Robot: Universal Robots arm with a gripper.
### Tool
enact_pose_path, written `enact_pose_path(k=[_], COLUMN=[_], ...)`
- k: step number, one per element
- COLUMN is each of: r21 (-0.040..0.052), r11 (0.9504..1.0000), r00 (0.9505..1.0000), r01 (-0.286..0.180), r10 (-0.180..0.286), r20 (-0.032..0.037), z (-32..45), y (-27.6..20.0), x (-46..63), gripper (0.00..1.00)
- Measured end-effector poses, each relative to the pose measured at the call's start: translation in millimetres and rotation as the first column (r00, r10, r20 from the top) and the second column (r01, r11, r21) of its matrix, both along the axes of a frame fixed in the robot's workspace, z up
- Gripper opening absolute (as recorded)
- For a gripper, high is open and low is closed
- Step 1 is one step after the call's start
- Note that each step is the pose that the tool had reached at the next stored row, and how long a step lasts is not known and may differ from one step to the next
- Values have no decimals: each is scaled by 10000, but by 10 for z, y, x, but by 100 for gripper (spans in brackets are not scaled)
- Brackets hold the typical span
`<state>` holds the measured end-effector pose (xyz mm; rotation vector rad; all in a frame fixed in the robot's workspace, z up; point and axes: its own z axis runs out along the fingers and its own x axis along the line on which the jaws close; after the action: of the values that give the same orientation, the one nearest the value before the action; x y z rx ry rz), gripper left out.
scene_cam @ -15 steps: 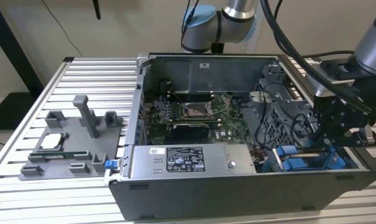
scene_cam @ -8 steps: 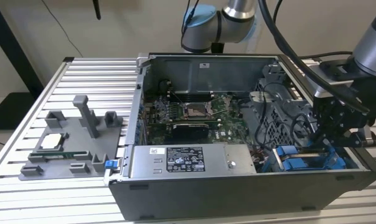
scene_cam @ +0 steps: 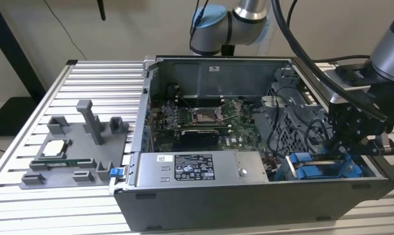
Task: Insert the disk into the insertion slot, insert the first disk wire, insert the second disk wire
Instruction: 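Insert the first disk wire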
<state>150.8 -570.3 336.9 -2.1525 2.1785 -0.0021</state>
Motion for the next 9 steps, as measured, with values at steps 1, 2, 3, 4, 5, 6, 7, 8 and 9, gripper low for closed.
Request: enact_pose_path(k=[1, 2, 3, 4, 5, 6, 7, 8, 9], r21=[1, -8, -15, -14, 10, 5, 17, 13, 4], r11=[10000, 10000, 10000, 10000, 10000, 10000, 10000, 10000, 10000], r00=[10000, 10000, 10000, 10000, 10000, 10000, 10000, 10000, 10000], r01=[2, 5, 7, 7, 7, 7, 8, 8, 8], r10=[-2, -5, -7, -7, -7, -7, -8, -8, -8], r20=[-1, 0, 0, 1, -1, 0, -1, -1, 0], z=[-17, -31, -45, -53, -63, -55, -35, 7, 55], y=[0, 0, 0, 0, 1, 0, 0, 0, 0], x=[1, 1, 1, 1, 1, 1, 1, 1, 1], gripper=[0, 0, 0, 0, 100, 100, 100, 100, 100])
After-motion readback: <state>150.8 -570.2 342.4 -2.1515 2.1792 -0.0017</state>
